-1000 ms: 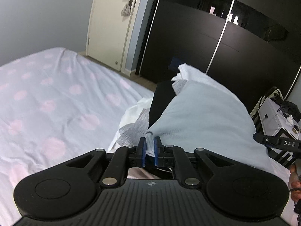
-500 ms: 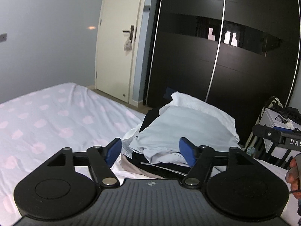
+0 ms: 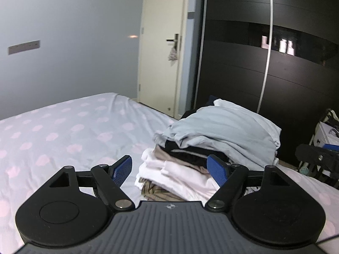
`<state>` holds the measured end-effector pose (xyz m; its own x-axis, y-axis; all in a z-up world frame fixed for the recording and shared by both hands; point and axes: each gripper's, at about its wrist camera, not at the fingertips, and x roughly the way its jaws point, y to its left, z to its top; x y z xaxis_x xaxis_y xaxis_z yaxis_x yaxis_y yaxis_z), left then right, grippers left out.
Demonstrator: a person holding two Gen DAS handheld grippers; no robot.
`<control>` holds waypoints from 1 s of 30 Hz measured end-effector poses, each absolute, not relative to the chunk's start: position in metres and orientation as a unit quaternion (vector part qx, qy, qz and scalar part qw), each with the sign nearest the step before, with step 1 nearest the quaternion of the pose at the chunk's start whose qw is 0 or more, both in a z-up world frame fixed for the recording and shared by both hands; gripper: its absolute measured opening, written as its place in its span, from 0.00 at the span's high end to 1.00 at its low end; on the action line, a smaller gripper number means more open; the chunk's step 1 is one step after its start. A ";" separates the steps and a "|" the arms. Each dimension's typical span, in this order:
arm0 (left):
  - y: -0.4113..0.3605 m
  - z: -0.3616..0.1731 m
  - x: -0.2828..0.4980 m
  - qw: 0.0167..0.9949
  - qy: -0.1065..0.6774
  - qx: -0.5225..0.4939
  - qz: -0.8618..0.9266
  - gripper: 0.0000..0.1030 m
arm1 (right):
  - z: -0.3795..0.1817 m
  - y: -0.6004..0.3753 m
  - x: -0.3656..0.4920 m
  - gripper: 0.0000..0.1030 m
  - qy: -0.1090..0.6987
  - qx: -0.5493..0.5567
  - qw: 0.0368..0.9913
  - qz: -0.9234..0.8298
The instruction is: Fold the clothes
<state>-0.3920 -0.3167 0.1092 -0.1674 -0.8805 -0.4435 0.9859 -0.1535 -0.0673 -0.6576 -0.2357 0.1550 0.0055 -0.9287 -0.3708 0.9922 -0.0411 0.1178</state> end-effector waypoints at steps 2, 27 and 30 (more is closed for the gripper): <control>-0.308 0.109 -0.396 0.627 0.174 0.153 -0.744 0.25 | 0.154 -0.229 -0.657 0.01 0.093 0.173 0.687 -0.700; -0.257 0.115 -0.458 0.631 0.174 0.186 -0.733 0.22 | 0.149 -0.179 -0.686 0.01 0.084 0.173 0.703 -0.685; -0.256 0.116 -0.460 0.633 0.171 0.189 -0.731 0.22 | 0.150 -0.175 -0.686 0.01 0.085 0.166 0.706 -0.683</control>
<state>-0.4599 -0.2561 0.1157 -0.1272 -0.8606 -0.4931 0.9901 -0.1399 -0.0111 -0.6856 -0.1755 0.1500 0.0531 -0.9367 -0.3462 0.9929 0.0126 0.1183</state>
